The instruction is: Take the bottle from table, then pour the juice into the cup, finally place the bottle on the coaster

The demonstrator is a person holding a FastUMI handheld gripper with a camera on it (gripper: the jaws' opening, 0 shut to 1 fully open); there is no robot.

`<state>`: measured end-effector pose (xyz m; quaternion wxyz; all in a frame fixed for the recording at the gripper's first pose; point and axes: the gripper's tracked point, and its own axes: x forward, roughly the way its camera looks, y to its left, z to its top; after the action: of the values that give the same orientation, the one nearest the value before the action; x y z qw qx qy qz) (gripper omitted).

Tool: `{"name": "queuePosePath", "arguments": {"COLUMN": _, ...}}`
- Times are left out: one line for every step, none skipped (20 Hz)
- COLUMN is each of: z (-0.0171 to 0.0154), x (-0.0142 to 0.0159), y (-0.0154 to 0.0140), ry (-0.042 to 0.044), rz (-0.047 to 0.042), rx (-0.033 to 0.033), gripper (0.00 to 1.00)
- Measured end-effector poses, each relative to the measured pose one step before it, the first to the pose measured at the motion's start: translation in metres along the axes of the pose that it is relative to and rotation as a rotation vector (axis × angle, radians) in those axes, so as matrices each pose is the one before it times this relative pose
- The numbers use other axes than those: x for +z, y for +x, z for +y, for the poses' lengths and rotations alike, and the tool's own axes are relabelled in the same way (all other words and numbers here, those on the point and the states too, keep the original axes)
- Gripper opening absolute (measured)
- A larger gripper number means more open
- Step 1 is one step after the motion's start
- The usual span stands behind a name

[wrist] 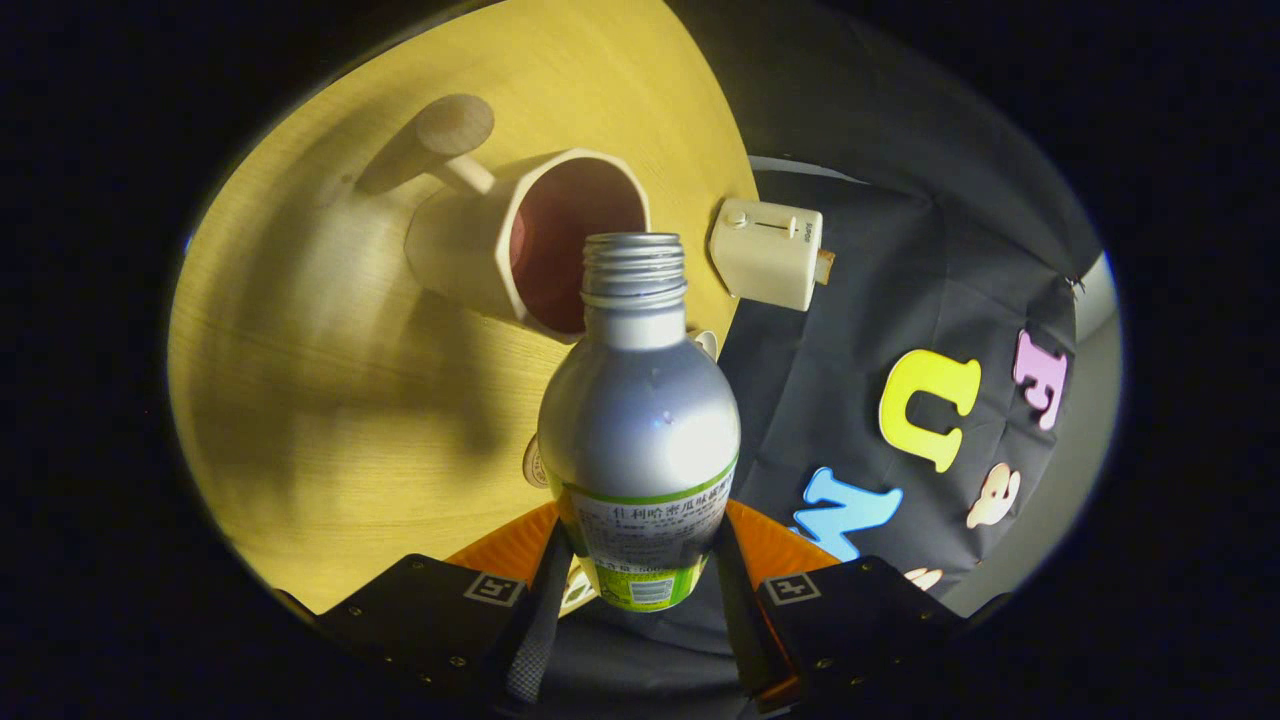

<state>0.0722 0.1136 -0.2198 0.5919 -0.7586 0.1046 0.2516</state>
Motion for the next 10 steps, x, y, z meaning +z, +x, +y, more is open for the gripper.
{"name": "queuePosePath", "arguments": {"z": 0.00522, "x": -0.00198, "y": 0.00027, "ry": 0.04925, "rz": -0.00384, "rx": 0.01858, "gripper": 0.72}}
{"name": "queuePosePath", "arguments": {"z": 0.00492, "x": -0.00104, "y": 0.00002, "ry": 0.04994, "rz": -0.00301, "rx": 0.02219, "gripper": 0.72}}
{"name": "queuePosePath", "arguments": {"z": 0.00607, "x": -0.00296, "y": 0.0001, "ry": 0.05389, "rz": -0.00109, "rx": 0.02472, "gripper": 0.72}}
{"name": "queuePosePath", "arguments": {"z": 0.00476, "x": -0.00042, "y": 0.00085, "ry": 0.05541, "rz": -0.00323, "rx": 0.02621, "gripper": 0.72}}
{"name": "queuePosePath", "arguments": {"z": 0.00223, "x": 0.00048, "y": 0.00053, "ry": 0.05811, "rz": -0.0116, "rx": 0.01316, "gripper": 0.72}}
{"name": "queuePosePath", "arguments": {"z": 0.00102, "x": 0.00153, "y": -0.00039, "ry": 0.05563, "rz": -0.00985, "rx": 0.00934, "gripper": 0.72}}
{"name": "queuePosePath", "arguments": {"z": 0.00186, "x": -0.00075, "y": -0.00004, "ry": 0.05603, "rz": -0.00324, "rx": 0.01465, "gripper": 0.72}}
{"name": "queuePosePath", "arguments": {"z": 0.00295, "x": -0.00069, "y": 0.00168, "ry": 0.05683, "rz": -0.00503, "rx": 0.01967, "gripper": 0.72}}
{"name": "queuePosePath", "arguments": {"z": 0.00144, "x": -0.00085, "y": 0.00138, "ry": 0.05612, "rz": -0.00349, "rx": 0.01937, "gripper": 0.72}}
{"name": "queuePosePath", "arguments": {"z": 0.00195, "x": -0.00061, "y": 0.00193, "ry": 0.05285, "rz": -0.0045, "rx": 0.0178, "gripper": 0.72}}
